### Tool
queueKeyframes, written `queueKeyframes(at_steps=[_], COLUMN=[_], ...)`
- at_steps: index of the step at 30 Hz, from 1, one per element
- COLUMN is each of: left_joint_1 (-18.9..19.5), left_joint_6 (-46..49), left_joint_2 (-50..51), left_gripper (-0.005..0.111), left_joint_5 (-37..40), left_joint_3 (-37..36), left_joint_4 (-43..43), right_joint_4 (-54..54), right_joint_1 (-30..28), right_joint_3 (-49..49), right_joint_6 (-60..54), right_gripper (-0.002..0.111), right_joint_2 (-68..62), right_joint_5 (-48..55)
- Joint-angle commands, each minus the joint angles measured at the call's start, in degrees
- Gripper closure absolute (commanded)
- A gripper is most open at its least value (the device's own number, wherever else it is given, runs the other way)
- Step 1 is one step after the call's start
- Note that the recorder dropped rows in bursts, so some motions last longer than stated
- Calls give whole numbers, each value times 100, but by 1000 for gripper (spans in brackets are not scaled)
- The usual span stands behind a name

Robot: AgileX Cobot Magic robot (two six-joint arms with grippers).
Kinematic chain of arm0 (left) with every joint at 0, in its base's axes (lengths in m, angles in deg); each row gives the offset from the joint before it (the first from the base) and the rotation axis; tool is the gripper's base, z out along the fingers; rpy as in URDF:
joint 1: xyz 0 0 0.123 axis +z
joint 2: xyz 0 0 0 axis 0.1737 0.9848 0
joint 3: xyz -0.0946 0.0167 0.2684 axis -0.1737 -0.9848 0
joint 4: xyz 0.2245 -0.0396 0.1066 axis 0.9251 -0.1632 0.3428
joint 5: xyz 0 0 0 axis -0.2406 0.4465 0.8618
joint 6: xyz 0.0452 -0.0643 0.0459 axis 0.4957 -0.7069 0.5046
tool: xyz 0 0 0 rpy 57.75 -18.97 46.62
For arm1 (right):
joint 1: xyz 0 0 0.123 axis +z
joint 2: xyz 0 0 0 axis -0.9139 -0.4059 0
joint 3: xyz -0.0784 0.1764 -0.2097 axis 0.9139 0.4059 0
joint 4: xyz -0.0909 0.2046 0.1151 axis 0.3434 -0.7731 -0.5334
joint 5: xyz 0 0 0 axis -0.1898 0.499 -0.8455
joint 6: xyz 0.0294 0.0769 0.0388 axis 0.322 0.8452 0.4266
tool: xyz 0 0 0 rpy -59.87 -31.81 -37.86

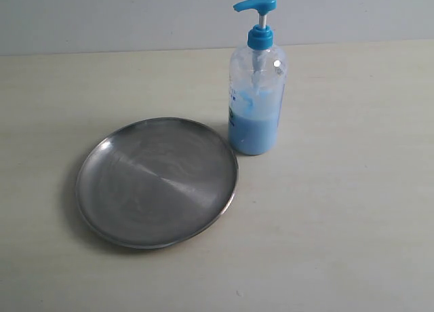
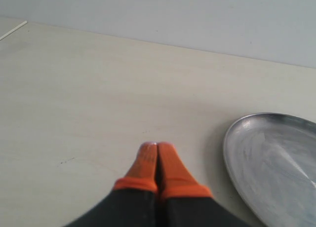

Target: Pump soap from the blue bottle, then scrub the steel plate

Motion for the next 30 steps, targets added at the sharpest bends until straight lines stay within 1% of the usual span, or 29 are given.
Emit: queueKeyframes(at_steps=[1, 17, 30], left_joint_1=[12, 12, 12], left_joint_6=[-23, -23, -23], left_joint_2=[-34, -34, -34], left_gripper=[107, 107, 107], left_joint_5=[-49, -49, -49], left_joint_3=[-15, -15, -15], left_joint_4=[17, 17, 17], right_joint_4=[-16, -16, -16], right_joint_1=[-26, -26, -26], right_joint_3=[-247, -934, -934], right_joint_6=[0, 0, 0], right_gripper=[108, 108, 108], right_joint_2=[-296, -1492, -1563], right_joint_5=[-113, -113, -77])
